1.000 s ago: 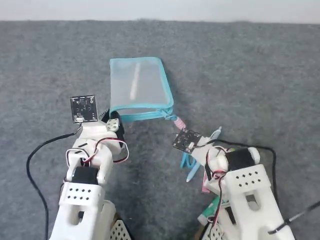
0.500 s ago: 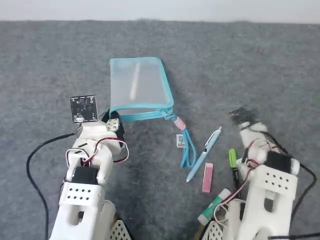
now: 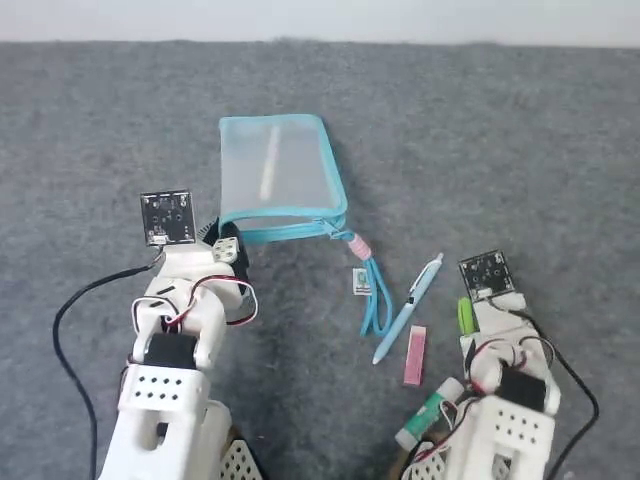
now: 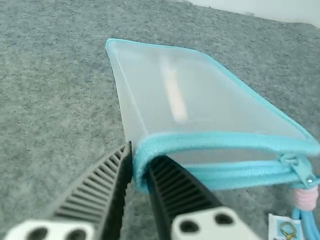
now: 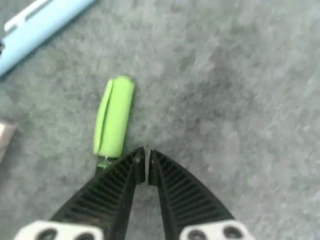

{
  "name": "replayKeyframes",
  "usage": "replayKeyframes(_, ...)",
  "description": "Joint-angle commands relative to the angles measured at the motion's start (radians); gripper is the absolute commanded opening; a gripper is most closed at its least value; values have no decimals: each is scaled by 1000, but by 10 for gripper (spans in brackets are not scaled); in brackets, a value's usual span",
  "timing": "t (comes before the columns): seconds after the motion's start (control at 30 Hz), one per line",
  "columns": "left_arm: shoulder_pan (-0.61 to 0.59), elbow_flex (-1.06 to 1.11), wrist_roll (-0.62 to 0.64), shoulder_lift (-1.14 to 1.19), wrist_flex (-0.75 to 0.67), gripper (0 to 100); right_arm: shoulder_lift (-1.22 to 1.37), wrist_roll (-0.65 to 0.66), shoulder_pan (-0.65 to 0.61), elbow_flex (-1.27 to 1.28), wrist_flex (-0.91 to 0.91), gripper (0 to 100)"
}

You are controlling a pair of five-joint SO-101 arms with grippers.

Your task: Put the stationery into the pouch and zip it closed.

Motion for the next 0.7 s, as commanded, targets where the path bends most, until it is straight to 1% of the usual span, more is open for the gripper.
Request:
replayKeyframes(0.0,-9,-28,-17,12,-34,12,-248,-18,15,32,110,8)
replayKeyframes(0.1,-3,-30,-17,9,-34,12,-358,-14,12,25,255,9)
replayKeyframes(0.23,-8,-35,-17,9,-34,12,-332,-11,18,25,360,8)
replayKeyframes(0.67,-11,-27,-17,9,-32,12,-331,-11,16,25,374,8)
